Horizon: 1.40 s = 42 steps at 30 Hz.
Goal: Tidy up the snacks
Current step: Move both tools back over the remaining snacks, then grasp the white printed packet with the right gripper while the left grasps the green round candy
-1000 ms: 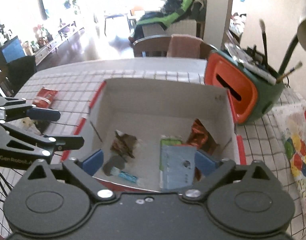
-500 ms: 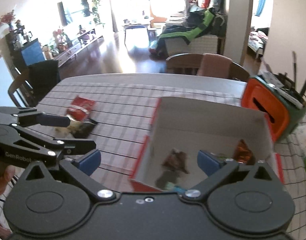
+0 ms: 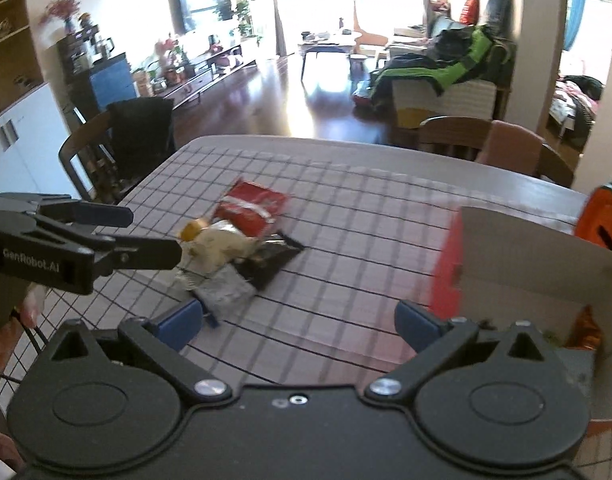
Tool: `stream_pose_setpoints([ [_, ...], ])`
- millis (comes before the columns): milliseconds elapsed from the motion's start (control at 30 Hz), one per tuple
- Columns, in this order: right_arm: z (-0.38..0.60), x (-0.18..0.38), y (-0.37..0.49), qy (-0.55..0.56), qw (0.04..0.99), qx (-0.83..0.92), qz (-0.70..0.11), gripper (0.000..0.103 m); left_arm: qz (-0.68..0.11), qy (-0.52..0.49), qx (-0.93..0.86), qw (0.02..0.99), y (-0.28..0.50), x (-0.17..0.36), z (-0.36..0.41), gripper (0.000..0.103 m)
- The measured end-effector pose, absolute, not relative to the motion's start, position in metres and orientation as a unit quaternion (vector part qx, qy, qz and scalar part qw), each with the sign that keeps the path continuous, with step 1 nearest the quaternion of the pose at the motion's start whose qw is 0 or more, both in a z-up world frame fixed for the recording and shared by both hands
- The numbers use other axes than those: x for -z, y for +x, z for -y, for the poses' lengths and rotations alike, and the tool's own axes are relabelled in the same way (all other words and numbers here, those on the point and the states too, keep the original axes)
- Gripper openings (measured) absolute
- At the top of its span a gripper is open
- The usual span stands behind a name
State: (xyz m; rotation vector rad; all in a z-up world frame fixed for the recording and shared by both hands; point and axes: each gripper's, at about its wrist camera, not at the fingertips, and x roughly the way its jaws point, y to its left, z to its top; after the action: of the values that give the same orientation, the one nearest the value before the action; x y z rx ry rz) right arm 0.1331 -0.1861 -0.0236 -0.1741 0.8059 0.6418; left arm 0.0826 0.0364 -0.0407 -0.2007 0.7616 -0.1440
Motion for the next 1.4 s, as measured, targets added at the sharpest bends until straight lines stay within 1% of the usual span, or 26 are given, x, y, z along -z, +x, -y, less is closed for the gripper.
stream_pose_setpoints([
  [167, 0.151, 0.040, 0.136, -0.092, 0.855, -0.318, -0.399, 0.103, -0.384, -0.105, 0.067, 0.915, 0.078, 0.060, -0.072, 0.103],
  [433, 0.112, 0.071, 0.166, -0.058, 0.845, -0.273, -0.456, 0.102, -0.402, -0.048, 0.017, 0.914, 0.083, 0.095, -0.098, 0.103],
  [533, 0.096, 0.086, 0.179, -0.049, 0.841, -0.247, -0.479, 0.102, -0.414, -0.047, 0.009, 0.909, 0.087, 0.108, -0.107, 0.103],
  [667, 0.078, 0.105, 0.193, -0.037, 0.833, -0.218, -0.507, 0.099, -0.421, -0.046, 0.000, 0.906, 0.091, 0.122, -0.114, 0.103],
  [800, 0.060, 0.122, 0.202, -0.044, 0.825, -0.198, -0.528, 0.090, -0.425, -0.055, 0.000, 0.904, 0.093, 0.130, -0.120, 0.103],
  [867, 0.052, 0.128, 0.206, -0.047, 0.821, -0.187, -0.537, 0.088, -0.426, -0.060, -0.001, 0.903, 0.095, 0.132, -0.122, 0.103],
  [1167, 0.024, 0.139, 0.219, -0.048, 0.817, -0.153, -0.553, 0.081, -0.447, -0.048, 0.004, 0.893, 0.107, 0.138, -0.120, 0.103],
  [1300, 0.017, 0.141, 0.218, -0.058, 0.814, -0.154, -0.557, 0.072, -0.460, -0.045, 0.021, 0.886, 0.110, 0.141, -0.116, 0.102],
  [1400, 0.012, 0.144, 0.218, -0.070, 0.806, -0.161, -0.565, 0.069, -0.465, -0.040, 0.034, 0.884, 0.113, 0.141, -0.112, 0.102],
])
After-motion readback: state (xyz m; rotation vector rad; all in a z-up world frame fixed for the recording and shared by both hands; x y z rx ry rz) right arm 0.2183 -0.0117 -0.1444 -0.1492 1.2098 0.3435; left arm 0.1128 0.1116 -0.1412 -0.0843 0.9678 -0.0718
